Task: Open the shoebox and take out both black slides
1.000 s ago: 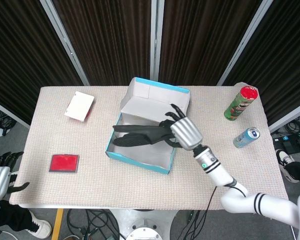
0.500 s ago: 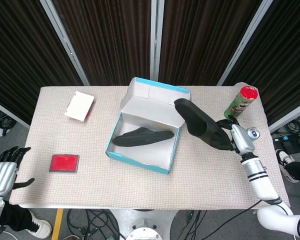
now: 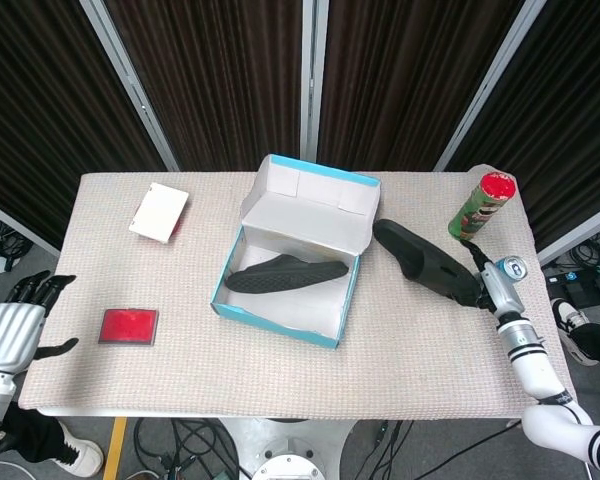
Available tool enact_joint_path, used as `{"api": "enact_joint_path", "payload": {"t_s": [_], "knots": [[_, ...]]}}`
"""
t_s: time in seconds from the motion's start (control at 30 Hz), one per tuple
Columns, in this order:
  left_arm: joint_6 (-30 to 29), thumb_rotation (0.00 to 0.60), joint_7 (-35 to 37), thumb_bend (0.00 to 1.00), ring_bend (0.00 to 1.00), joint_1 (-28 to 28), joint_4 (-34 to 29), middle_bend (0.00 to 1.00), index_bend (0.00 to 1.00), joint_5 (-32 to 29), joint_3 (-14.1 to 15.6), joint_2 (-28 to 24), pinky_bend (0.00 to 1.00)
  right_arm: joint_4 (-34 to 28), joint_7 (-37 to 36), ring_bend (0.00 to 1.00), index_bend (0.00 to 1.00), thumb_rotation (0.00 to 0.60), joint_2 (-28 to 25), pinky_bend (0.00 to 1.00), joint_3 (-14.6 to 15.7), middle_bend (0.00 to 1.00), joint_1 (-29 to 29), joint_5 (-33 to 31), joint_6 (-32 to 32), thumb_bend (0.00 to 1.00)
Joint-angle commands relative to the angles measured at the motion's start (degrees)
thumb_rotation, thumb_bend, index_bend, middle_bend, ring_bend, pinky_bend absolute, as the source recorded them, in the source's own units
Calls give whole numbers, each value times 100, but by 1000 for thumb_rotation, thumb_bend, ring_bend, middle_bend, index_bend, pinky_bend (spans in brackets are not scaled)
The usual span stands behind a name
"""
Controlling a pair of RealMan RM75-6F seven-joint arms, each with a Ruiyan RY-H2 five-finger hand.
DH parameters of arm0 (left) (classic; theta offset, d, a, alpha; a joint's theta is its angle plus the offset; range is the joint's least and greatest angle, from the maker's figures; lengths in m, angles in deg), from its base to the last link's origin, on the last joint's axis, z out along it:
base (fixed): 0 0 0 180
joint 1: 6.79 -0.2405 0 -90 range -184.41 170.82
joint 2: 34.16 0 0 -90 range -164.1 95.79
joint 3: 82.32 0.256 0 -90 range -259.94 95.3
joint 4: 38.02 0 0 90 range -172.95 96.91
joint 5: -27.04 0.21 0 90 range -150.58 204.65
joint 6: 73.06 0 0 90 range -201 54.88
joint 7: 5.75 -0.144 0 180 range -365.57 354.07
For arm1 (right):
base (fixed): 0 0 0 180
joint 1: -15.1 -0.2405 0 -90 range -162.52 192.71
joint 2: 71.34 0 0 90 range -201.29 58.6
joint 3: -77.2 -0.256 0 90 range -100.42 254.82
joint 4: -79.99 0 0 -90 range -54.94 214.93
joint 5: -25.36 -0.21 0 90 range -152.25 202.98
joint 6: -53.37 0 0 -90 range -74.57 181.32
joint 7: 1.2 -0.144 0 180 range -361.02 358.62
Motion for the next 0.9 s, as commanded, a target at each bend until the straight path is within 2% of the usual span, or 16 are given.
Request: {"api": "enact_joint_path", "payload": {"t_s": [0.03,0.27,0.47,0.67,0.9], "knots": [[109,600,48,62,91,205,-49,173,150,112,-111,-83,145,-54,68,0,0,600,-24,0,-88,0,121,154,412,179],[697,600,409,62,91,1029,-164,173,150,273,-505,-203,146,-626,-270,0,0,600,-457,0,-296,0,246,626,878,147],[1620,600,583,62,91,1985,-384,173,150,172,-879,-129,156,-1282,-146,0,0,600,-986,0,-494,0,349,954,1387,147],[2552,600,375,62,131,2929,-469,202,178,-282,-1196,404,215,-1732,214,0,0,600,-1349,0,-627,0,368,893,1513,148],[3523,600,-638,65,138,3913,-25,224,201,-1257,-1281,1455,245,-1859,422,0,0,600,-1414,0,-608,0,385,749,1468,147]]}}
